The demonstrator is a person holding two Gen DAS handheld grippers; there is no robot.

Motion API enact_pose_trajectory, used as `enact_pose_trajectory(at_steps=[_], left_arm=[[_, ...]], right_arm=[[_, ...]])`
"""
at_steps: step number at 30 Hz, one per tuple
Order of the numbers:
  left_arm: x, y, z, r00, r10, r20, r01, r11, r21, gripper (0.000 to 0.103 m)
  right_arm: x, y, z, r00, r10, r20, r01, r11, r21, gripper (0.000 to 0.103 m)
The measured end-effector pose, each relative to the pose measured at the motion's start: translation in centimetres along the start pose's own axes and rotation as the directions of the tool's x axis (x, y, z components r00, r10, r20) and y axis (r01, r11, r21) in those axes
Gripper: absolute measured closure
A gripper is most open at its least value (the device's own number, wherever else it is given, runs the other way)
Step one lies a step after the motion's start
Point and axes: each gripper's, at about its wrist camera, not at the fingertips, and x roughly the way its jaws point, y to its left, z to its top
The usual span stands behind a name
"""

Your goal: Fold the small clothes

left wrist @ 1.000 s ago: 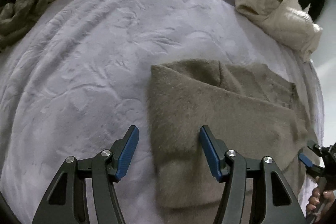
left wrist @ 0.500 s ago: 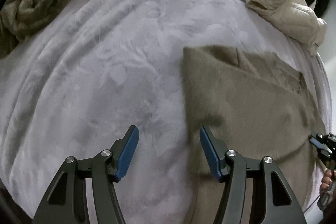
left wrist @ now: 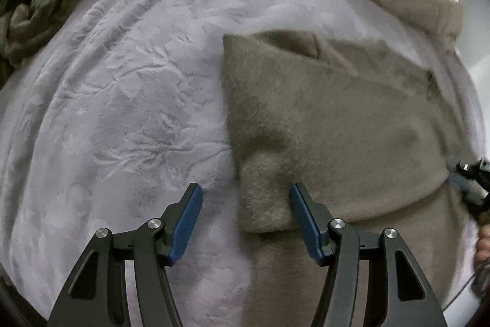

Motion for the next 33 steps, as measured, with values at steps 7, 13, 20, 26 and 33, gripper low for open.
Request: enact_pose_trajectory(at_steps=[7,13,20,26,33], left_arm=[[-0.9,0.4,-1.1,1.0,0.023,-0.016,-0.022,1.0,0.009,0.041],[-3.9,-0.5,-2.9,0.999,0.043,-0.008,-0.042,0.998,0.054,0.041],[-6.3,-5.3,-5.0,0.999,0.001,-0.043,0.004,0.991,0.134,0.041],[-7.9,-10.2,-6.3,0.999,-0.02,-0.033,0.027,0.976,0.215,0.001],[-7.5,-13.3,-6.4,0.995,-0.025,-0.095,0.05,0.963,0.263,0.001]], right_arm=[[-1.1,-2.3,-1.5,0.999,0.047,-0.025,-0.047,0.999,0.009,0.095],[-3.5,-2.0,-2.2,0.999,0.027,-0.042,-0.028,0.999,-0.022,0.085],[-6.3,-3.2,-4.4,0.994,0.097,-0.044,-0.095,0.994,0.052,0.024],[-8.3,-4.7,-6.5,0.99,0.138,-0.043,-0.134,0.988,0.076,0.01],[-10.0,-6.5,-8.3,0.981,0.19,0.03,-0.192,0.977,0.092,0.0]])
